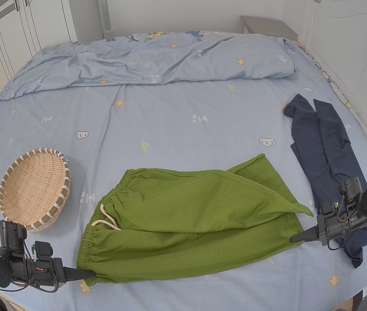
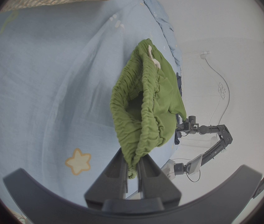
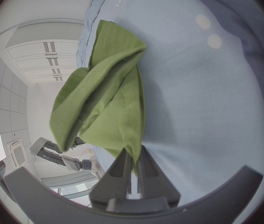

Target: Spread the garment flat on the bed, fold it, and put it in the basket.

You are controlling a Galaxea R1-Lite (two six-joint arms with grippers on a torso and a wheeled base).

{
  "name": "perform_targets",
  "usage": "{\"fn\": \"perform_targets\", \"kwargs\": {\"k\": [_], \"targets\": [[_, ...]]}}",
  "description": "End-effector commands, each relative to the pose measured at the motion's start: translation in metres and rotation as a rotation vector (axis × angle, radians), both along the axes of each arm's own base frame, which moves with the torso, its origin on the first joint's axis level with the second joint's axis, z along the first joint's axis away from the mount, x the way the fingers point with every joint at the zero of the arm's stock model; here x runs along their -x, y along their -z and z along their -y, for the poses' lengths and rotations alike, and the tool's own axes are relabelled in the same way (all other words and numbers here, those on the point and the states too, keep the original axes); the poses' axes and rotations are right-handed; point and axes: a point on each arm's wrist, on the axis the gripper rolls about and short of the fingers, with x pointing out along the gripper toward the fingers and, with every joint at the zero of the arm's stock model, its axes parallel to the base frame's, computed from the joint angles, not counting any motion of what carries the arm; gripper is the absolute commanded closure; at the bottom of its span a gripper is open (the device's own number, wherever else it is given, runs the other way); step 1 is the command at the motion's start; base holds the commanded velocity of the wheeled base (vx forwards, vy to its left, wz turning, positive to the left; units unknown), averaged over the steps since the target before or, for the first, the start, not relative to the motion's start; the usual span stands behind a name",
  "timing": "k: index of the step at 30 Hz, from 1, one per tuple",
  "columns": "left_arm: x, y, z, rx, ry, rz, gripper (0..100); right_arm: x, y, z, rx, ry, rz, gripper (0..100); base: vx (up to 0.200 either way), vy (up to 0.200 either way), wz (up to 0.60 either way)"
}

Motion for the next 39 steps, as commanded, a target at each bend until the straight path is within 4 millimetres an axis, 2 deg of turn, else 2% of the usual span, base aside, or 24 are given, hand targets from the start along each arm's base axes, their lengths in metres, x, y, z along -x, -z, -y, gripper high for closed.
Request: {"fn": "perform_targets", "kwargs": {"k": [1, 7, 9, 12, 15, 16, 17, 18, 20, 23, 30, 34, 39], "targets": [[0.001, 0.000, -0.002, 0.001, -0.018, -0.009, 100, 0.007, -0.005, -0.001, 0.006, 0.003, -0.005, 100, 0.000, 0.000, 0.00], [0.001, -0.004, -0.005, 0.005, -0.036, -0.035, 100, 0.031, -0.024, -0.005, 0.016, -0.011, -0.017, 100, 0.000, 0.000, 0.00], [0.005, -0.008, -0.002, 0.011, -0.020, -0.085, 100, 0.049, -0.029, -0.007, 0.018, -0.012, -0.027, 100, 0.000, 0.000, 0.00], [0.007, -0.013, -0.002, 0.009, -0.017, -0.111, 100, 0.060, -0.027, -0.007, 0.034, -0.005, -0.047, 100, 0.000, 0.000, 0.00], [0.008, -0.020, -0.008, -0.017, 0.013, -0.142, 100, 0.081, -0.014, -0.008, 0.140, 0.006, -0.113, 100, 0.000, 0.000, 0.00], [0.008, -0.020, -0.008, -0.017, 0.013, -0.142, 100, 0.081, -0.014, -0.008, 0.140, 0.006, -0.113, 100, 0.000, 0.000, 0.00], [0.009, -0.023, -0.012, -0.035, 0.036, -0.147, 100, 0.090, -0.007, -0.008, 0.187, 0.009, -0.120, 100, 0.000, 0.000, 0.00], [0.009, -0.023, -0.012, -0.035, 0.036, -0.147, 100, 0.090, -0.007, -0.008, 0.187, 0.009, -0.120, 100, 0.000, 0.000, 0.00], [0.009, -0.028, -0.021, -0.063, 0.056, -0.162, 100, 0.105, -0.003, -0.010, 0.209, 0.015, -0.106, 100, 0.000, 0.000, 0.00], [0.010, -0.031, -0.028, -0.098, 0.082, -0.178, 100, 0.115, -0.001, -0.010, 0.212, 0.018, -0.110, 100, 0.000, 0.000, 0.00], [0.014, -0.021, -0.022, -0.180, 0.117, -0.243, 100, 0.131, 0.002, -0.012, 0.256, 0.016, -0.130, 100, 0.000, 0.000, 0.00], [0.020, -0.016, -0.012, -0.194, 0.170, -0.247, 100, 0.129, 0.003, -0.011, 0.264, 0.021, -0.118, 100, 0.000, 0.000, 0.00], [0.021, -0.012, -0.011, -0.225, 0.179, -0.245, 100, 0.128, 0.004, -0.013, 0.285, 0.013, -0.114, 100, 0.000, 0.000, 0.00]]}}
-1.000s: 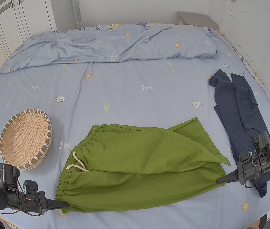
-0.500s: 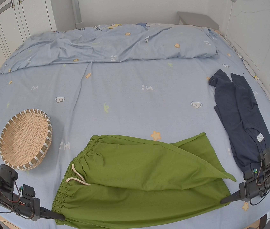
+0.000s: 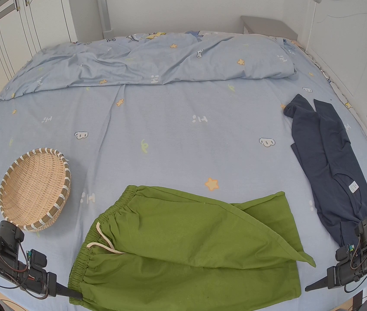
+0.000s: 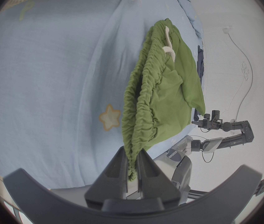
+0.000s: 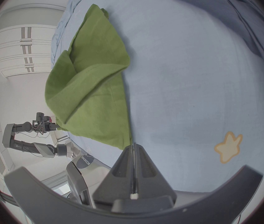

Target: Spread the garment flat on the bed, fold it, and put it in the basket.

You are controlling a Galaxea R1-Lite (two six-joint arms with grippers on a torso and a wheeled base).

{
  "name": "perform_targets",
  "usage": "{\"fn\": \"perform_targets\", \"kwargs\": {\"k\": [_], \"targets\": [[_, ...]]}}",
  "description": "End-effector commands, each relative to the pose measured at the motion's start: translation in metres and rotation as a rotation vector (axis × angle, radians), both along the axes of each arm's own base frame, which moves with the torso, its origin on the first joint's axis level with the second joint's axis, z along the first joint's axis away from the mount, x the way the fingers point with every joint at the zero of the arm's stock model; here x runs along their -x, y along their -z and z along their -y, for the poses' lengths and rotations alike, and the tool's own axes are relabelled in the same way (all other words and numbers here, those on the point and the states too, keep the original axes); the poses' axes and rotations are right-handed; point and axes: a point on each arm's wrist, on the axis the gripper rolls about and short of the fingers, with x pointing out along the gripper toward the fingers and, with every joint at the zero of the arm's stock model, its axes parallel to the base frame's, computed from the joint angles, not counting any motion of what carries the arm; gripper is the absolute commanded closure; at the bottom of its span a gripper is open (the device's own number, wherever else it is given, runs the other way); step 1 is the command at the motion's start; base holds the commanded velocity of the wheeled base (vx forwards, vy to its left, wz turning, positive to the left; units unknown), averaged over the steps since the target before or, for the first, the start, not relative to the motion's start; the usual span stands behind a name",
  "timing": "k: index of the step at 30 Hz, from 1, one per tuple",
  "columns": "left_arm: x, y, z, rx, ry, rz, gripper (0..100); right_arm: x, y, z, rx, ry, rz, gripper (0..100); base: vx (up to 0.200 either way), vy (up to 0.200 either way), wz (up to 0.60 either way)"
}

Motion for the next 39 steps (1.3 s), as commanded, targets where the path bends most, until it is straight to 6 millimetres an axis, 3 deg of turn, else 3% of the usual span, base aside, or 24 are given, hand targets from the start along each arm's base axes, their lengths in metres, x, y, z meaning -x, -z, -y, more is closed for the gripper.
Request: {"fn": "perform_targets", "kwargs": {"k": [1, 8, 9, 10, 11, 16, 22, 24, 26, 31, 35, 37, 39], "targets": [[0.003, 0.005, 0.003, 0.000, 0.015, -0.023, 100, 0.001, 0.000, -0.001, 0.000, -0.010, 0.003, 100, 0.000, 0.000, 0.00], [0.001, 0.007, 0.002, 0.001, 0.014, -0.027, 100, 0.000, 0.000, -0.001, -0.001, -0.012, 0.005, 100, 0.000, 0.000, 0.00], [0.002, 0.008, 0.002, 0.000, 0.016, -0.032, 0, 0.001, 0.000, -0.001, 0.000, -0.014, 0.006, 100, 0.000, 0.000, 0.00], [0.002, 0.008, 0.002, 0.001, 0.017, -0.033, 0, 0.001, 0.001, -0.001, 0.000, -0.016, 0.005, 100, 0.000, 0.000, 0.00], [0.001, 0.008, 0.002, 0.000, 0.016, -0.032, 0, 0.001, 0.001, -0.001, 0.000, -0.016, 0.005, 0, 0.000, 0.000, 0.00], [0.003, 0.005, 0.001, -0.001, 0.006, -0.020, 0, 0.002, 0.000, -0.001, -0.005, -0.011, 0.018, 0, 0.000, 0.000, 0.00], [0.013, -0.012, 0.002, -0.025, -0.014, 0.058, 0, 0.008, -0.003, -0.002, -0.005, -0.017, 0.084, 0, 0.000, 0.000, 0.00], [0.019, -0.033, -0.001, -0.048, -0.054, 0.131, 0, 0.013, -0.015, -0.002, 0.002, -0.014, 0.194, 0, 0.000, 0.000, 0.00], [0.019, -0.040, -0.003, -0.055, -0.068, 0.150, 0, 0.014, -0.019, -0.001, 0.005, -0.010, 0.226, 0, 0.000, 0.000, 0.00], [-0.006, -0.096, -0.009, -0.074, -0.081, 0.258, 0, 0.013, -0.055, -0.001, 0.025, -0.002, 0.478, 0, 0.000, 0.000, 0.00], [-0.029, -0.118, -0.002, -0.062, -0.028, 0.306, 0, 0.010, -0.067, -0.002, 0.034, -0.008, 0.547, 0, 0.000, 0.000, 0.00], [-0.059, -0.138, 0.009, -0.027, -0.009, 0.328, 0, -0.002, -0.081, -0.002, 0.037, -0.011, 0.614, 0, 0.000, 0.000, 0.00], [-0.080, -0.146, 0.020, -0.003, 0.019, 0.327, 0, -0.012, -0.095, -0.002, 0.036, -0.015, 0.667, 0, 0.000, 0.000, 0.00]]}}
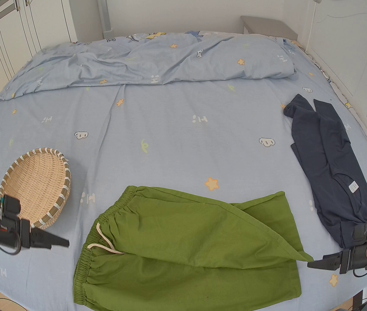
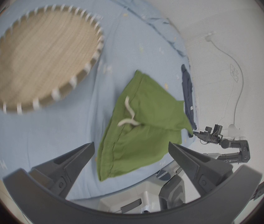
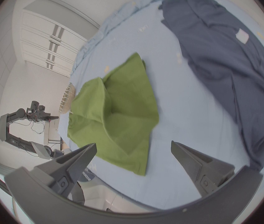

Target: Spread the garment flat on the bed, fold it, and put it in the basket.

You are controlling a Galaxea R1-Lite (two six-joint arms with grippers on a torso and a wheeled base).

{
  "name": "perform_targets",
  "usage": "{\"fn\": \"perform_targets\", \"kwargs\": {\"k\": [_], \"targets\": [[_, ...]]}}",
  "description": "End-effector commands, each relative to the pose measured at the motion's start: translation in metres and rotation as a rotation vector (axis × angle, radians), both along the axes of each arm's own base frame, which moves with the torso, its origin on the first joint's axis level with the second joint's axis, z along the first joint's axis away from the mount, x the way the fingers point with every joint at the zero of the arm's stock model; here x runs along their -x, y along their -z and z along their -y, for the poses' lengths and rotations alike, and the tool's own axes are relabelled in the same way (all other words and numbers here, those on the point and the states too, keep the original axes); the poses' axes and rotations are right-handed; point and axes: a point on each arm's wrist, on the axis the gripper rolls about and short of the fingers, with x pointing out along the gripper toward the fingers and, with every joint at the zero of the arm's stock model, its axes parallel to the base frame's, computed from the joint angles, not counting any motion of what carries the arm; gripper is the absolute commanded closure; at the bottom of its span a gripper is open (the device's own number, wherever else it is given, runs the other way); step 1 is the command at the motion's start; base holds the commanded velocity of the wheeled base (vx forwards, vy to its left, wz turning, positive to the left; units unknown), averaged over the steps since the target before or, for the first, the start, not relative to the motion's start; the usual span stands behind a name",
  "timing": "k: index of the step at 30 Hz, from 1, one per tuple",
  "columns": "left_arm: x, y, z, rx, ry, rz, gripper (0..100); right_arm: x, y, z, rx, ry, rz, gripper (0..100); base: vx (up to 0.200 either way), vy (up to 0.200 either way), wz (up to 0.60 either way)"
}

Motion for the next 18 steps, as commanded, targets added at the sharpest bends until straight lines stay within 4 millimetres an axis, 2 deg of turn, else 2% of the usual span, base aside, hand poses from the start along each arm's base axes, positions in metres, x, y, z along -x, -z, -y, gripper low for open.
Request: {"fn": "perform_targets", "kwargs": {"k": [1, 4, 6, 7, 9, 14, 18], "targets": [[-0.060, -0.042, 0.032, 0.044, 0.107, 0.054, 0, -0.023, -0.056, -0.001, 0.014, -0.005, 0.282, 0, 0.000, 0.000, 0.00], [-0.092, -0.040, 0.041, 0.045, 0.139, 0.078, 0, -0.037, -0.080, -0.003, 0.005, -0.016, 0.361, 0, 0.000, 0.000, 0.00], [-0.106, -0.037, 0.042, 0.046, 0.142, 0.089, 0, -0.044, -0.089, -0.005, 0.001, -0.025, 0.382, 0, 0.000, 0.000, 0.00], [-0.124, -0.032, 0.043, 0.044, 0.144, 0.095, 0, -0.052, -0.097, -0.008, -0.002, -0.038, 0.397, 0, 0.000, 0.000, 0.00], [-0.147, -0.025, 0.044, 0.043, 0.146, 0.094, 0, -0.059, -0.102, -0.010, -0.006, -0.048, 0.406, 0, 0.000, 0.000, 0.00], [-0.194, -0.013, 0.048, 0.034, 0.151, 0.091, 0, -0.062, -0.098, -0.018, -0.013, -0.090, 0.386, 0, 0.000, 0.000, 0.00], [-0.221, 0.013, 0.062, 0.037, 0.184, 0.052, 0, -0.060, -0.093, -0.021, -0.015, -0.104, 0.368, 0, 0.000, 0.000, 0.00]]}}
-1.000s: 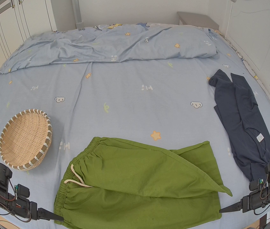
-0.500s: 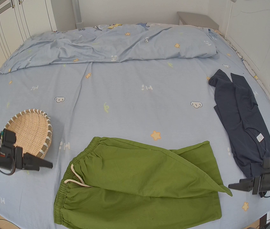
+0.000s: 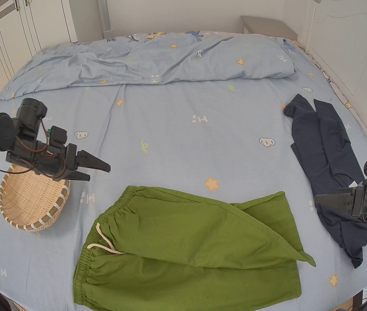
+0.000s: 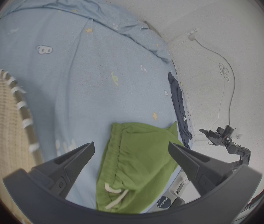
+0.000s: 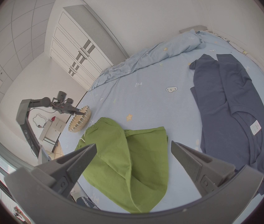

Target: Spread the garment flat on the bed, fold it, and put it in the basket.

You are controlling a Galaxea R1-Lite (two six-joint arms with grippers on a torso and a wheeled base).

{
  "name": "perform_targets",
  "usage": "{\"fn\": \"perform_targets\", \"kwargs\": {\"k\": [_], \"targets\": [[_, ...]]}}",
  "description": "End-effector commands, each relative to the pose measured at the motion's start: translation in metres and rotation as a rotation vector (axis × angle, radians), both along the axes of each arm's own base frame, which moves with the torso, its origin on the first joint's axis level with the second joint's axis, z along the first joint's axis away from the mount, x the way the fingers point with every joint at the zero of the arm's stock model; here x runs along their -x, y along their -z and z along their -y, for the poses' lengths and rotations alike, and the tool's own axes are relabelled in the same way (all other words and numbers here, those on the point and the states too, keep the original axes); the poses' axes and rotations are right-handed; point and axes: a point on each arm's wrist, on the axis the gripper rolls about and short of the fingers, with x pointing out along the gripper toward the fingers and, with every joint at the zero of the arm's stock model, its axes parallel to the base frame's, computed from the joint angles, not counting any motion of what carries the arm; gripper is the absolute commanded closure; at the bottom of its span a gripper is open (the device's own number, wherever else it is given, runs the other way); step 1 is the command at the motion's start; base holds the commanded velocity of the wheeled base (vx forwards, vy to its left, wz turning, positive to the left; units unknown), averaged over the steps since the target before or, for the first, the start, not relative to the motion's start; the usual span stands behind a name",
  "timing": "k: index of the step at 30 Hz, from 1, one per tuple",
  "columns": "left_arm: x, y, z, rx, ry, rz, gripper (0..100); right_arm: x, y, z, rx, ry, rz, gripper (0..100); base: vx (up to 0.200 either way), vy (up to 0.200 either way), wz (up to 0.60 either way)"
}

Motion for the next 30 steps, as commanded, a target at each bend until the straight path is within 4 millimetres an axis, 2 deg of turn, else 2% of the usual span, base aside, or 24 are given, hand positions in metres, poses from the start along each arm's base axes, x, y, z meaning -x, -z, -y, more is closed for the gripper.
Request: {"fn": "perform_targets", "kwargs": {"k": [1, 7, 12, 30], "targets": [[-0.060, 0.055, 0.023, -0.003, 0.050, -0.098, 0, -0.006, 0.002, -0.009, 0.000, -0.047, -0.017, 0, 0.000, 0.000, 0.00], [-0.070, 0.070, 0.037, -0.005, 0.084, -0.119, 0, -0.010, 0.009, -0.012, 0.002, -0.058, -0.050, 0, 0.000, 0.000, 0.00], [-0.078, 0.079, 0.040, -0.006, 0.088, -0.137, 0, -0.010, 0.010, -0.016, 0.003, -0.077, -0.059, 0, 0.000, 0.000, 0.00], [-0.084, 0.093, 0.055, 0.003, 0.101, -0.173, 0, -0.010, 0.013, -0.016, 0.003, -0.079, -0.070, 0, 0.000, 0.000, 0.00]]}}
